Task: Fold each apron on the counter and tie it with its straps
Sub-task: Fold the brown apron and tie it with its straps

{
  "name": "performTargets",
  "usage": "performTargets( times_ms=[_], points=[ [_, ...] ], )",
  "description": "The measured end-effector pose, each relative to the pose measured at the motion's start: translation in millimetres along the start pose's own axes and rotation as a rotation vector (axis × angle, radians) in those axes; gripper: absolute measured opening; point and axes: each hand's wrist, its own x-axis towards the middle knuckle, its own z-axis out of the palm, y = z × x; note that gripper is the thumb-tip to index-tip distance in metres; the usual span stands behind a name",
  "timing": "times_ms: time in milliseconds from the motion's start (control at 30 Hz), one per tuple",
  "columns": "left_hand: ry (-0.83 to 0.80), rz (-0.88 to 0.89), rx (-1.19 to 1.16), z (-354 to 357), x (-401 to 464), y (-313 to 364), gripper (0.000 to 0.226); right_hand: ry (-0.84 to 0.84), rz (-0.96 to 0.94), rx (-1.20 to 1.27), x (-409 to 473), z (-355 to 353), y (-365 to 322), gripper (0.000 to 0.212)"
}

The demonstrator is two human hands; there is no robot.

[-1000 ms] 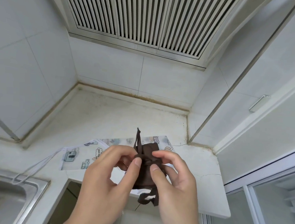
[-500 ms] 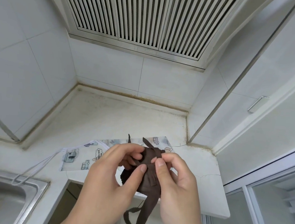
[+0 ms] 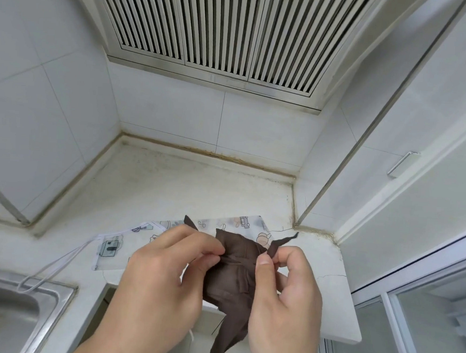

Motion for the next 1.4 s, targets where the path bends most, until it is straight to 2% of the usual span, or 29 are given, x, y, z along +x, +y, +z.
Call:
performTargets(
  times_ms=[200,367,467,567,633,700,767,833,900,933,1067,1233,1400],
  points=[
    [-0.07,-0.029,0.146,-1.4,-2.4,-9.6,0.044,0.058,-0.023,-0.07,1.4,-5.3,7.6,0.018],
    [-0.255,0.014,0.291,-3.3,-1.7,-16.4,0.022,0.069,-0.127,-0.133,4.0,-9.2,8.3,0.018],
    [-0.432,-0.038,0.1,-11.9,2.8,-16.3,0.007,0.094,-0.183,-0.181,6.1,-9.8,10.8,0.023],
    [-0.525,-0.114,-0.177,-20.5,8.8,-11.4,0.016,0.082,-0.217,-0.212,5.7,-9.0,15.3,0.034],
    [-0.545,-0.109,-0.306,-23.1,13.4,-8.9,0.012,0.077,-0.235,-0.2,5.2,-9.3,15.7,0.037],
    [-0.587,-0.064,-0.351,-22.4,14.4,-8.7,0.005,0.078,-0.246,-0.171,4.7,-8.3,14.3,0.036],
    [-0.634,-0.039,-0.372,-20.4,13.5,-8.8,0.014,0.072,-0.255,-0.143,4.9,-7.3,12.1,0.029],
    [-0.608,-0.093,-0.41,-19.0,11.9,-7.6,0.016,0.039,-0.232,-0.097,5.3,-7.9,9.8,0.018],
    [-0.491,-0.177,-0.462,-16.2,11.3,-7.2,0.005,-0.045,-0.156,-0.011,4.0,-9.8,7.5,0.009],
    [-0.442,-0.217,-0.486,-13.9,10.8,-6.8,0.007,-0.092,-0.106,0.021,2.9,-10.7,5.8,0.005],
    [-0.342,-0.34,-0.589,-5.7,6.5,-5.6,0.033,-0.126,-0.041,0.033,-1.6,-9.4,1.1,0.012],
    [-0.269,-0.457,-0.61,-1.7,3.4,-7.2,0.038,-0.09,-0.153,-0.004,-3.0,-11.7,-2.0,0.009],
    [-0.267,-0.512,-0.614,0.5,7.3,3.1,0.013,-0.051,-0.315,-0.102,-5.9,-9.7,-7.8,0.01]
  ],
)
